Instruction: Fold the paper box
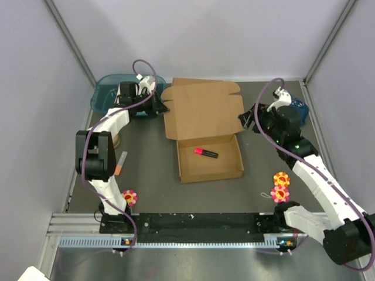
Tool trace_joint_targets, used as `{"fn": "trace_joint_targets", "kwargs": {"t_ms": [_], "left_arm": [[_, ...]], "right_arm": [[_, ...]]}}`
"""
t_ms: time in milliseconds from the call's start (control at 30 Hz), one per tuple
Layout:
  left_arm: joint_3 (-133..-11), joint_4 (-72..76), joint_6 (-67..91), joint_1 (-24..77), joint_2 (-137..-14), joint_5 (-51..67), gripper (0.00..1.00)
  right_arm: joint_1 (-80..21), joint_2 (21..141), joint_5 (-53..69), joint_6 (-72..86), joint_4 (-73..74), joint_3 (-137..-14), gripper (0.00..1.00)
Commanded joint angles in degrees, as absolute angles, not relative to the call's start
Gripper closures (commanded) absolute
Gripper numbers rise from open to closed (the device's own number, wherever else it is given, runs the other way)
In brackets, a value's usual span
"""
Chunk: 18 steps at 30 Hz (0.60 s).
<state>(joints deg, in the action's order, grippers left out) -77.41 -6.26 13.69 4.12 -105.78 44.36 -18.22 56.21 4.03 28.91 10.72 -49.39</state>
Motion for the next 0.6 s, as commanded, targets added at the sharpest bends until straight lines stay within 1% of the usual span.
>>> {"fn": "trace_joint_targets", "kwargs": {"t_ms": [0, 33, 67, 100, 200, 300, 433, 567], "left_arm": [[-78.14, -4.04, 11.96, 5.70, -103.98, 45.09, 0.95], [-78.05, -4.65, 10.47, 6.23, -103.63, 43.61, 0.96], [-77.70, -4.92, 9.59, 6.68, -102.93, 42.72, 0.99], [-76.83, -5.18, 8.62, 7.72, -102.48, 41.93, 1.00], [-75.68, -5.01, 5.89, 9.22, -101.08, 38.24, 1.00], [-74.19, -3.53, 5.63, 9.49, -100.20, 37.18, 1.00], [-70.41, 2.10, 4.84, 10.02, -97.83, 33.85, 1.00], [-69.79, 2.64, 3.43, 10.11, -97.03, 32.08, 1.00]], "right_arm": [[-17.50, 60.81, -6.24, 20.66, 7.39, -55.54, 0.28], [-16.71, 62.04, -6.41, 20.22, 5.29, -56.16, 0.27], [-13.91, 64.84, -2.24, 20.21, 4.49, -57.64, 0.27], [-12.32, 66.08, -0.20, 20.91, 3.26, -58.27, 0.28], [-6.43, 70.82, 13.06, 22.76, -5.95, -58.36, 0.31], [-2.66, 74.77, 20.37, 19.96, -10.36, -58.45, 0.34], [-0.62, 79.35, 28.11, 18.81, -14.05, -57.31, 0.37], [-0.26, 81.82, 31.37, 18.20, -15.30, -56.77, 0.38]]}}
